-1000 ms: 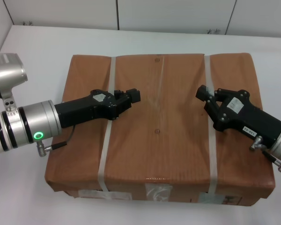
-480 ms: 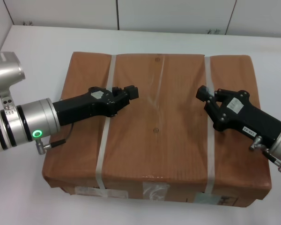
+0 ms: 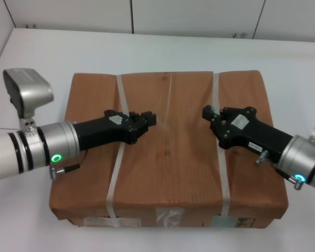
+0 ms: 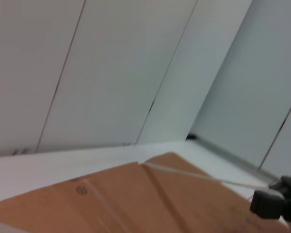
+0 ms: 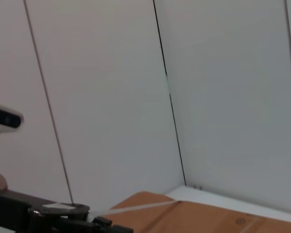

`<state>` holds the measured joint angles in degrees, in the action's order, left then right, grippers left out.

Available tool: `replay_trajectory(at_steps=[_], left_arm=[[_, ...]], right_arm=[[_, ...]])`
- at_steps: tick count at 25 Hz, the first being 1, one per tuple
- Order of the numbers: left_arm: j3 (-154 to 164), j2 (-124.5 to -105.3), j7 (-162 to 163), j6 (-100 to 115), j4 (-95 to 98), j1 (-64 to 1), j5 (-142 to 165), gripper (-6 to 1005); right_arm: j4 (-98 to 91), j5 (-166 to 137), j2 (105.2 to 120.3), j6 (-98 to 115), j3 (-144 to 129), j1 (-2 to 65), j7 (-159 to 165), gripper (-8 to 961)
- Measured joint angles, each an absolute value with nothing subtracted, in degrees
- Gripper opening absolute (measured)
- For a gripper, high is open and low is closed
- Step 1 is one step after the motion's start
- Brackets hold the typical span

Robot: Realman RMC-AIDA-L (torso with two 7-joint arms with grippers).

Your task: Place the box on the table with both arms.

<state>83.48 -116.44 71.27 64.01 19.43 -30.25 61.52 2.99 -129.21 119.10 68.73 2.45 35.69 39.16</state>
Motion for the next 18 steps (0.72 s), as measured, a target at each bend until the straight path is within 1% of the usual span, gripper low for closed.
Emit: replay_trajectory(at_steps=[4,18], left_arm=[[84.0,-116.94,70.5,59.8,19.3,-30.9,62.6,97],[84.4,-117.21,67.6,53.1,15.7,-33.2,62.6,96]], right_arm=[[4.9,-129.4,119.09,63.4,2.5,37.1,39.2,32],[8.0,-130.8,119.08,53.3,3.0,38.9,39.6,33]])
